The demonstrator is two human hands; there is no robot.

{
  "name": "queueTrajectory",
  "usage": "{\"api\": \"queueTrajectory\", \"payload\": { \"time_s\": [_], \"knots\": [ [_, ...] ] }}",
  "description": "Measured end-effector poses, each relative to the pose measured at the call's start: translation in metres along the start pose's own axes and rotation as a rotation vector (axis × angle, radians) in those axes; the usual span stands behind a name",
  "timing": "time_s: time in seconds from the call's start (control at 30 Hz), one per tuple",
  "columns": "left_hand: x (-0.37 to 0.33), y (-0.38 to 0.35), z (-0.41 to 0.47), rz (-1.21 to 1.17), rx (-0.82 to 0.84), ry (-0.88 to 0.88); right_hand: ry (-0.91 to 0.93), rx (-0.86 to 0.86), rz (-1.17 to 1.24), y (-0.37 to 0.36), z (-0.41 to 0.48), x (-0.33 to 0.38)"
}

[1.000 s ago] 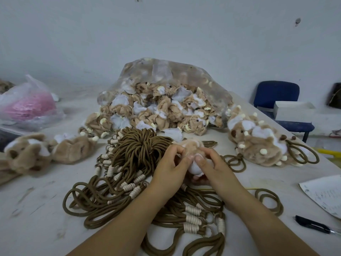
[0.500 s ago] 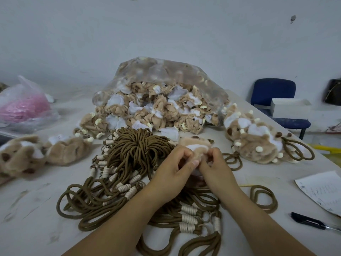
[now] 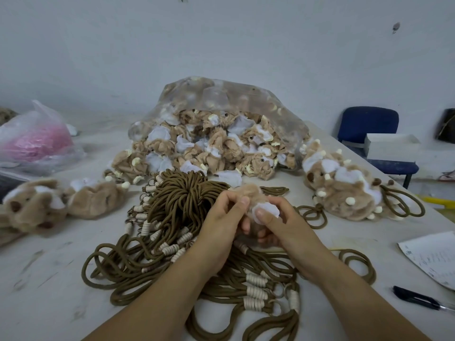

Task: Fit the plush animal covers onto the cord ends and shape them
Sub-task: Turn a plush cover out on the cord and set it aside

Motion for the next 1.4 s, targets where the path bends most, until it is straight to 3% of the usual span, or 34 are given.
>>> {"api": "queueTrajectory", "payload": {
  "time_s": [0.13, 0.3, 0.4, 0.5, 0.6, 0.73, 0.97, 1.17, 1.4],
  "knots": [
    [-0.006, -0.004, -0.004, 0.301, 0.014, -0.088, -0.018, -0.103, -0.079, 0.006, 0.001, 0.000],
    [-0.015, -0.019, -0.009, 0.671, 0.050, -0.306, 0.057, -0.336, -0.508, 0.017, 0.003, 0.007],
    [-0.011, -0.013, -0.006, 0.513, 0.003, -0.202, 0.031, -0.287, -0.454, 0.017, 0.005, 0.004],
    [-0.002, 0.001, -0.001, 0.253, -0.079, -0.054, -0.059, -0.093, -0.068, 0.005, 0.004, -0.002],
    [0.002, 0.006, 0.002, 0.019, -0.108, 0.015, -0.098, -0.046, 0.181, 0.001, 0.004, -0.003],
    [0.004, 0.003, 0.002, -0.093, -0.065, 0.045, -0.096, 0.031, 0.162, -0.003, 0.000, -0.004],
    [-0.002, -0.003, -0.003, 0.220, 0.025, -0.067, -0.108, -0.028, -0.035, 0.004, 0.001, -0.005],
    [-0.011, -0.020, -0.008, 0.554, 0.085, -0.257, 0.104, -0.350, -0.666, 0.016, 0.003, 0.011],
    [0.002, -0.014, -0.002, 0.493, 0.089, -0.079, 0.001, -0.295, -0.250, 0.024, 0.006, 0.002]
  ]
}}
Point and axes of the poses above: each hand's wrist, its own z-axis towards the middle knuckle, its own y-axis out of the back of the hand, x = y × z, the point moved 7 cm from there along z, towards the middle knuckle, and after that the axes turned 1 degree about -x, right-handed, at the moved point
